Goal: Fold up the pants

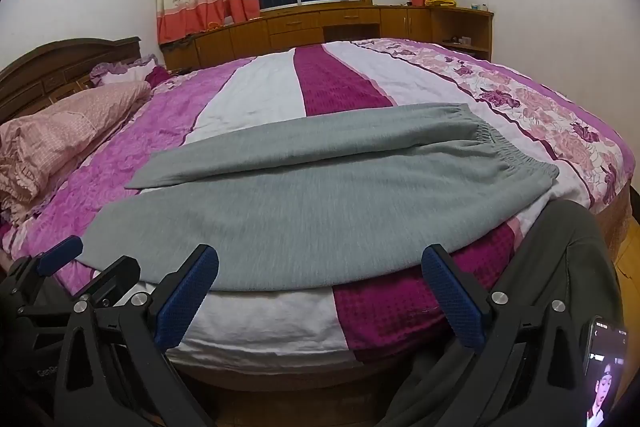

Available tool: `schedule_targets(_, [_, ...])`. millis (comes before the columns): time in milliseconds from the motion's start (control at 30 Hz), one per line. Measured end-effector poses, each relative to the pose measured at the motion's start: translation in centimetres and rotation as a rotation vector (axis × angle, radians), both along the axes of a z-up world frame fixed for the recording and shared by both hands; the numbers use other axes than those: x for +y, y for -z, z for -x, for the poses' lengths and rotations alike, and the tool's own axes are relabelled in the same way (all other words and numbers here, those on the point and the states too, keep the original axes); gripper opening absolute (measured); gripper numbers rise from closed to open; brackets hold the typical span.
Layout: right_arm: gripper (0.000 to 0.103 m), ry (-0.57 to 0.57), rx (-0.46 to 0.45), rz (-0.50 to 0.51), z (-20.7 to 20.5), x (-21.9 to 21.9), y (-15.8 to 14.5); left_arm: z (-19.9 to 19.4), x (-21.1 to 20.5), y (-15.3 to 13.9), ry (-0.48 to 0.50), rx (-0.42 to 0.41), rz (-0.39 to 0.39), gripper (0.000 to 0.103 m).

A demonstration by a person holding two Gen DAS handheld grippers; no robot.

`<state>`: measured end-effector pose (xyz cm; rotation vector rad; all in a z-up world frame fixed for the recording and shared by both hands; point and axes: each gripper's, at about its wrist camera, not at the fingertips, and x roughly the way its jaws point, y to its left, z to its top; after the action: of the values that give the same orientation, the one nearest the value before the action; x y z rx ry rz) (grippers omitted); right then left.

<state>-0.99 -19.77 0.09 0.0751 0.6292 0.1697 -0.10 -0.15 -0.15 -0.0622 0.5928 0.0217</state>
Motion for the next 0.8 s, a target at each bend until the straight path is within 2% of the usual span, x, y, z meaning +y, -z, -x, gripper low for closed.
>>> schedule_targets(800, [0.098, 0.006, -0.010, 0.006, 0.24, 0.01, -0.14, -0.06, -0.17, 0.16, 0.001, 0.004, 0.001, 0.103])
